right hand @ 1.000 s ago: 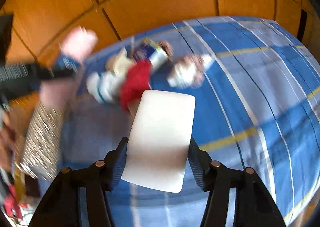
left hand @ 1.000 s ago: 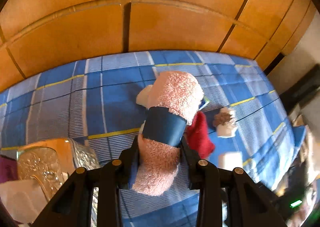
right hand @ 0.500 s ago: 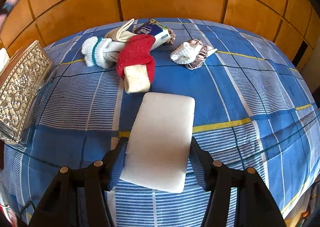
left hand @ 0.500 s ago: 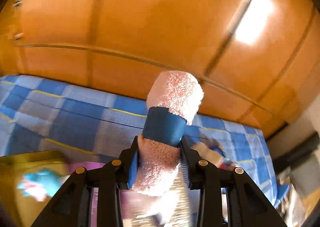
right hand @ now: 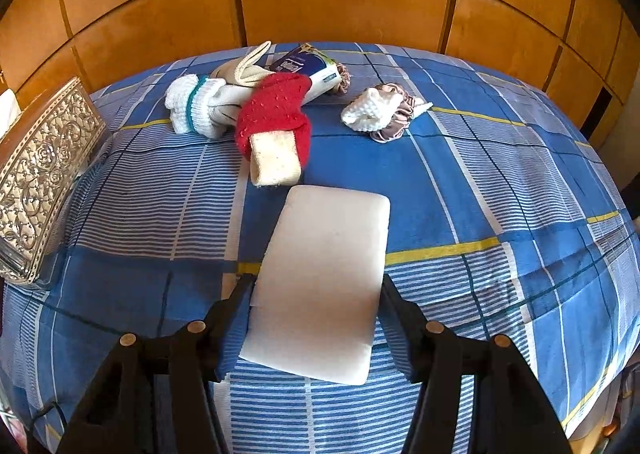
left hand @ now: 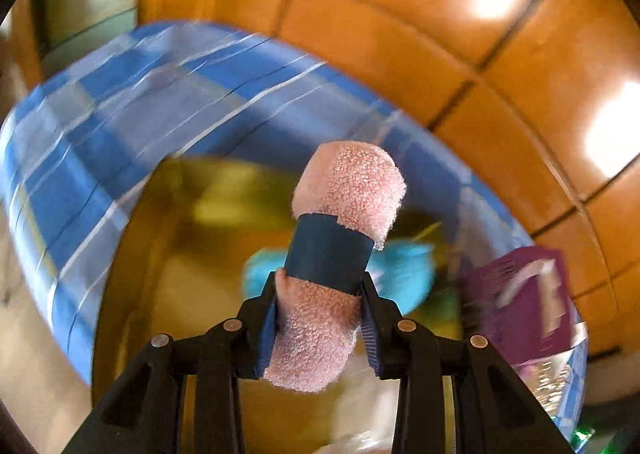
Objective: Organize soft objects
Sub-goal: 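Carry the towel roll to the tray with the left tool while the right tool grasps the white block, then release the pink towel roll onto the gold tray with the left tool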
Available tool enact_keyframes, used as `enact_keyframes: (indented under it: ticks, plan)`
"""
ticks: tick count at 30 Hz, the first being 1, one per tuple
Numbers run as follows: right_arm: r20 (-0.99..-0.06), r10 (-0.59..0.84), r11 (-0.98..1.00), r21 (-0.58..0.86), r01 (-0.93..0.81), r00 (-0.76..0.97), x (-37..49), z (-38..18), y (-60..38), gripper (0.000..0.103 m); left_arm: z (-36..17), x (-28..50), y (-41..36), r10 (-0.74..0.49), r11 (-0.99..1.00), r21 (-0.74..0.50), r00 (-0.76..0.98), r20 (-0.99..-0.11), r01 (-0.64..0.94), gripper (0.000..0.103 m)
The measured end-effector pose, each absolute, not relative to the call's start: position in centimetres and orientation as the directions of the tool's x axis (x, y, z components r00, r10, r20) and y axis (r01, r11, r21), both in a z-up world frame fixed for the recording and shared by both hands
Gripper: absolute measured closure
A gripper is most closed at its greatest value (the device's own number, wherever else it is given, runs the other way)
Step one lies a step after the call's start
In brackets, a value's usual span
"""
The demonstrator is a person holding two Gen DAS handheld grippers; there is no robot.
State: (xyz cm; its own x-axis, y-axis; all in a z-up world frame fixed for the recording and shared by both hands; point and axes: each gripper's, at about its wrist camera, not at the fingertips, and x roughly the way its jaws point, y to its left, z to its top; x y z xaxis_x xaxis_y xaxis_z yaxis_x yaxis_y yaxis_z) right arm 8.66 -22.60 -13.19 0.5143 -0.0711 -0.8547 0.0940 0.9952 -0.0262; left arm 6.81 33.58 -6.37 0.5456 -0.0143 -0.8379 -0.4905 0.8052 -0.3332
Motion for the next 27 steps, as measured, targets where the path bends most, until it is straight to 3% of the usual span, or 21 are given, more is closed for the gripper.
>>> enact_keyframes:
  ticks: [7,12,15,17,19,25,27]
  plan:
    - [-0.857,-0.087,0.994,-0.038,0.106,0.507,8.7,-13.2,-22.5,0.043,-11.4,4.4,33.5,-0.046,0.741,-0.347,0.473,-0.88,-0.574,0.066]
    - [-0.858,-0.091,0.993,-0.038,0.113,0.505,8.6,-13.3,-22.4,0.043,-11.8,7.1,30.2,-0.077,0.769,-0.359,0.481,-0.873,-0.529,0.065]
    - [-0.861,-0.093,0.993,-0.042,0.113,0.5,8.7,-13.2,-22.3,0.043,-11.7,8.6,29.1,-0.087,0.781,-0.362,0.485,-0.87,-0.509,0.052]
    - [-0.861,-0.091,0.993,-0.04,0.112,0.5,8.7,-13.2,-22.4,0.043,-11.1,8.7,28.2,-0.074,0.797,-0.355,0.506,-0.859,-0.488,0.031]
    - [-0.86,-0.091,0.993,-0.039,0.112,0.501,8.7,-13.2,-22.4,0.043,-10.2,8.3,27.9,-0.014,0.824,-0.303,0.516,-0.856,-0.479,0.023]
    - [-0.857,-0.087,0.993,-0.035,0.112,0.509,8.6,-13.3,-22.4,0.043,-8.0,6.6,27.5,0.161,0.882,-0.134,0.556,-0.815,-0.452,0.021]
    - [-0.856,-0.087,0.993,-0.033,0.114,0.51,8.6,-13.3,-22.4,0.043,-7.0,4.9,27.2,0.206,0.888,-0.101,0.584,-0.785,-0.45,0.016]
